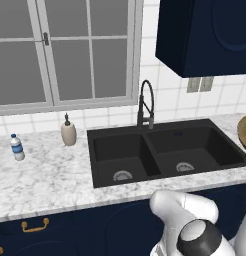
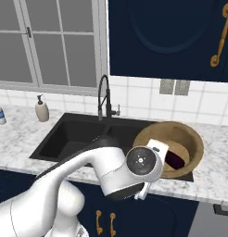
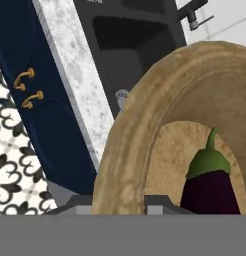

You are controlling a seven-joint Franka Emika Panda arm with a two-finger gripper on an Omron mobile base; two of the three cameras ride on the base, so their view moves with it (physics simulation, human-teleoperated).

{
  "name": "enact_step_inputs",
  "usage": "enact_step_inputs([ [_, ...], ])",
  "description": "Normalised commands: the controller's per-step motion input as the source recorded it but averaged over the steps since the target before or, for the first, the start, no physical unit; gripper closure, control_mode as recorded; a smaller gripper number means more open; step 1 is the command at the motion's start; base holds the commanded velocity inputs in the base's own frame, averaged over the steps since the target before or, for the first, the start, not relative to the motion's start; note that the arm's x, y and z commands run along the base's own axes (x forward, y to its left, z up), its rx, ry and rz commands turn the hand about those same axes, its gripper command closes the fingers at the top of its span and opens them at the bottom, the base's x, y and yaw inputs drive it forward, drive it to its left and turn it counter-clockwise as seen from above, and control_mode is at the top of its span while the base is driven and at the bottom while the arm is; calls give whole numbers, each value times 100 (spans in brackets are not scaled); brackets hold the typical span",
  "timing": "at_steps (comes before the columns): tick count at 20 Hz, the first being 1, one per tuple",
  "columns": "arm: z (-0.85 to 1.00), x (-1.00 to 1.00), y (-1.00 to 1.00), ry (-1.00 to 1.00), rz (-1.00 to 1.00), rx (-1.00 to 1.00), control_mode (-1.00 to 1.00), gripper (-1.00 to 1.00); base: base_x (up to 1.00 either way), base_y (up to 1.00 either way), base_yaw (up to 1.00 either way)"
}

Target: Pick the eggplant from the sink and place it in the bowl. Then pick the bowl and place it in the microwave. Then close the microwave door and press the start button.

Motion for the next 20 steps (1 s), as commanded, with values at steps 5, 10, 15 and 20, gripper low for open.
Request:
enact_step_inputs([
  [5, 38, -13, 96, 14, 0, 13, -100, 100, 0, 0, 0],
  [10, 49, -41, 90, -4, 6, 12, -100, 100, 0, 0, 0],
  [15, 57, -12, 78, -4, 10, -3, -100, 100, 0, 0, 0],
  [20, 64, -28, 80, 5, 22, -2, -100, 100, 0, 0, 0],
])
